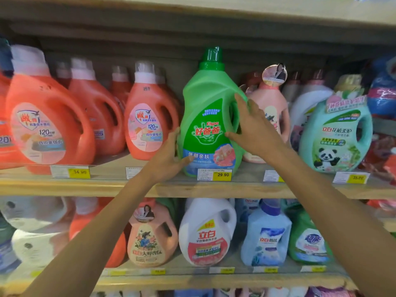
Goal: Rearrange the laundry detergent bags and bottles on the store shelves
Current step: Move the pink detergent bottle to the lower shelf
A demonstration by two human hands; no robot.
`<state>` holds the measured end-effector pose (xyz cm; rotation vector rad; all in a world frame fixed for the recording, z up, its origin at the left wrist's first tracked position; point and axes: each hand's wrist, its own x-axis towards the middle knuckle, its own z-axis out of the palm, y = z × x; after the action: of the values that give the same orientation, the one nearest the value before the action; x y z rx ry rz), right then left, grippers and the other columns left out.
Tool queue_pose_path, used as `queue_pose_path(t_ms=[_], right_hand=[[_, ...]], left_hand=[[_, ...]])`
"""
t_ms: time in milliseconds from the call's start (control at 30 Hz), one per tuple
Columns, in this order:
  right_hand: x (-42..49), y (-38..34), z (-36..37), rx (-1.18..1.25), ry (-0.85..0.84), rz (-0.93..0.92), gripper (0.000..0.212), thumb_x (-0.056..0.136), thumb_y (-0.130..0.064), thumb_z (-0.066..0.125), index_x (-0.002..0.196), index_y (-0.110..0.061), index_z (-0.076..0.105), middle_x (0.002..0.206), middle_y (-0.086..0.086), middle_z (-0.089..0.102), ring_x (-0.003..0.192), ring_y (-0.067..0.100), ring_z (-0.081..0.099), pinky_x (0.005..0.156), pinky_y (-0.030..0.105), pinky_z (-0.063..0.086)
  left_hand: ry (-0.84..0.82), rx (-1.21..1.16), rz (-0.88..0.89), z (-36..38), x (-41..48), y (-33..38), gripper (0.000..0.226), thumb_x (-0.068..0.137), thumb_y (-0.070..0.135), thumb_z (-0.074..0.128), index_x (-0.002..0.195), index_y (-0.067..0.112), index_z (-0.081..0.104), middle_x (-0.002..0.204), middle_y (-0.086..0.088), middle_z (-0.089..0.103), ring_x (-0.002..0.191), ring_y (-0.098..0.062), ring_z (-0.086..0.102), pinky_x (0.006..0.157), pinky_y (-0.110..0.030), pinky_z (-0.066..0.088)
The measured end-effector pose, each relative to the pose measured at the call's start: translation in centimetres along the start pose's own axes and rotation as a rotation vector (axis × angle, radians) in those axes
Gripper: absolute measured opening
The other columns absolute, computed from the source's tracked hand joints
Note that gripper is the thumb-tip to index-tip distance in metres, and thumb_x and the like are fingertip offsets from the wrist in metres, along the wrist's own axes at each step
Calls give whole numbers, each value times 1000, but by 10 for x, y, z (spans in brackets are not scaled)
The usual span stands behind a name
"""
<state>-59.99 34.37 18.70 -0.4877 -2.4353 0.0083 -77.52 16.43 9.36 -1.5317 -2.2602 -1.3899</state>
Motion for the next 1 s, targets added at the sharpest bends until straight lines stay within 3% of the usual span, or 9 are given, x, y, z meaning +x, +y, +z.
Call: queue_pose_path(t_ms=[100,200,433,567,833,1000], right_hand=[[-30,-15,6,-133,-16,-105,78,85,-35,71,151,-17,33,152,18,31,134,41,37,104,50,41],[-59,-35,20,-120,-110,-141,67,87,-36,67,146,-20,42,147,13,37,133,35,38,100,47,42],[-119,-71,49,-157,-348,-183,62,91,-48,59,146,-28,37,147,4,36,133,29,37,102,44,41],[-152,-85,73,-162,-509,-205,66,95,-54,51,152,-34,24,151,-3,31,135,24,35,98,38,41],[-183,-113,143,-189,-698,-174,55,94,-46,54,143,-27,37,140,4,42,122,28,44,85,38,43],[-186,-133,179,-172,-736,-127,56,94,-43,57,144,-25,38,137,6,43,122,29,45,83,38,41]], left_hand=[[-29,163,42,-9,-27,6,84,83,45,67,153,19,28,149,-5,46,134,-19,48,112,-38,40],[-24,368,112,-16,-53,5,62,90,31,68,146,20,43,134,-6,55,123,-24,53,100,-43,46],[49,663,88,-32,-122,8,54,88,45,44,136,24,52,134,-5,55,114,-35,57,86,-48,52],[18,816,-9,-30,-165,-13,40,85,32,70,123,21,61,123,-5,62,108,-35,61,83,-46,51],[-158,894,-156,-20,-234,-86,45,73,34,83,112,16,68,105,-9,68,92,-37,66,69,-44,54],[-271,851,-283,-25,-253,-127,40,89,35,67,125,18,62,123,-8,63,113,-34,60,82,-45,51]])
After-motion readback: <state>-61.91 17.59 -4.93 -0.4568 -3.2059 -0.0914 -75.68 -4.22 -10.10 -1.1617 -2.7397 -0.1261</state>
